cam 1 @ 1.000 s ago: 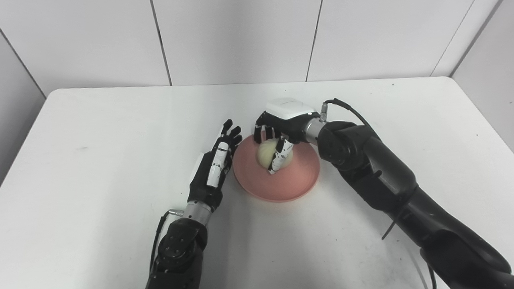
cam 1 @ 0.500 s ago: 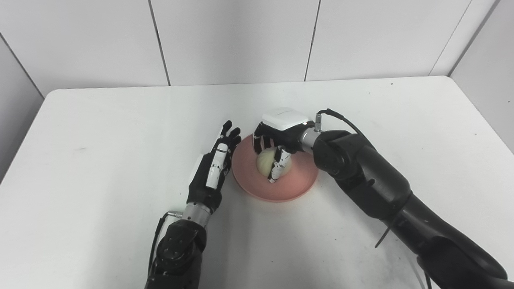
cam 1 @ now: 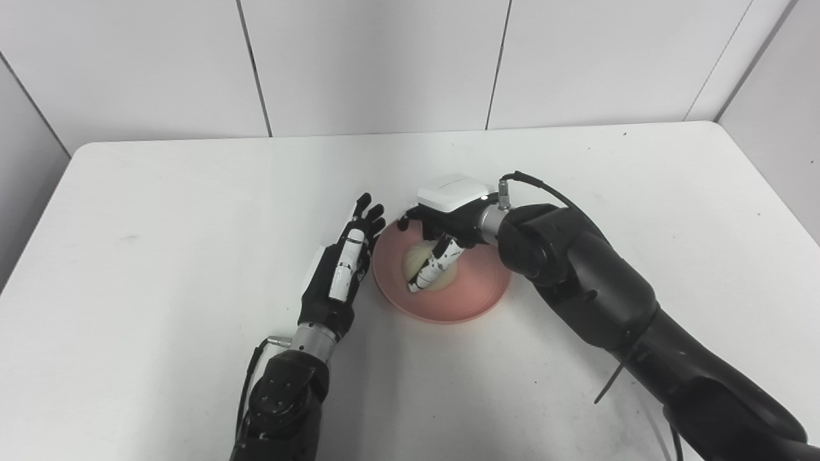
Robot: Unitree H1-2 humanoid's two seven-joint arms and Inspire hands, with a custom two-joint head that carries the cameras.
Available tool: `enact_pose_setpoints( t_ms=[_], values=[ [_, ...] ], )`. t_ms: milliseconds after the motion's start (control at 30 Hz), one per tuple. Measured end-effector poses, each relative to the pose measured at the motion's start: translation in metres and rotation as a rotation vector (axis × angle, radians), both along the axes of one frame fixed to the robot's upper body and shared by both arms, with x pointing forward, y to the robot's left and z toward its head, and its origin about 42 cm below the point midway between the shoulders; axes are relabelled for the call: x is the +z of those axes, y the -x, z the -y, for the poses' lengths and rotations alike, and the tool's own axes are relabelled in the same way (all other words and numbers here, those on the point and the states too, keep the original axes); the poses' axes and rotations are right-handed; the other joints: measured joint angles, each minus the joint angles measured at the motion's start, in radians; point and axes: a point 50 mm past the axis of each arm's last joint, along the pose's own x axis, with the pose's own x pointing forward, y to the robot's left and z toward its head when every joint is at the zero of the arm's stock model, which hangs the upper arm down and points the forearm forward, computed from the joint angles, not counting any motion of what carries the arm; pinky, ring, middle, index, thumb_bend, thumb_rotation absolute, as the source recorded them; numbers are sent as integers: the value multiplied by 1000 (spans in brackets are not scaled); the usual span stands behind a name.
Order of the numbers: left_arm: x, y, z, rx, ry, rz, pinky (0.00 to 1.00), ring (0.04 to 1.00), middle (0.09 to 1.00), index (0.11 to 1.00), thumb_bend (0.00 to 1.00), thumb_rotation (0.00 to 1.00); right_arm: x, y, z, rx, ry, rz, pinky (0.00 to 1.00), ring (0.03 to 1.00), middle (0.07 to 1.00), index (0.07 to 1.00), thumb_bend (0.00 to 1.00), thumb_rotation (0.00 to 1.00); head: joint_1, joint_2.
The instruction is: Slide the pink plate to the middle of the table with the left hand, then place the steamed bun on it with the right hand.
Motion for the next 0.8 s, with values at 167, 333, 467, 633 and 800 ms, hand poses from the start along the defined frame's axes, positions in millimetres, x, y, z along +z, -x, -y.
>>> enact_pose_setpoints(
  t_ms=[167, 333, 467, 633, 800],
  values=[
    [0, 0, 0, 0, 0, 0, 973, 970, 972, 986, 389, 1000, 4, 2, 0, -12, 12, -10, 479, 638, 722, 840, 713, 727, -2, -2],
    [0, 0, 0, 1, 0, -1, 974, 970, 969, 981, 392, 1000, 16, 8, 1, -13, 10, 14, 465, 619, 703, 847, 720, 779, -3, -2],
    [0, 0, 0, 1, 0, -1, 963, 966, 967, 982, 390, 1000, 21, 9, 1, -19, 25, 5, 427, 562, 664, 853, 731, 813, -3, -2],
    [0, 0, -1, 2, 1, 0, 974, 972, 970, 986, 395, 1000, 33, 15, 3, -23, 12, -2, 574, 717, 795, 858, 730, 875, -6, -2],
    [0, 0, -2, 4, 4, -2, 965, 968, 970, 987, 392, 1000, 57, 23, 11, -28, -66, 32, 649, 807, 857, 870, 716, 935, -9, -5]
  ],
)
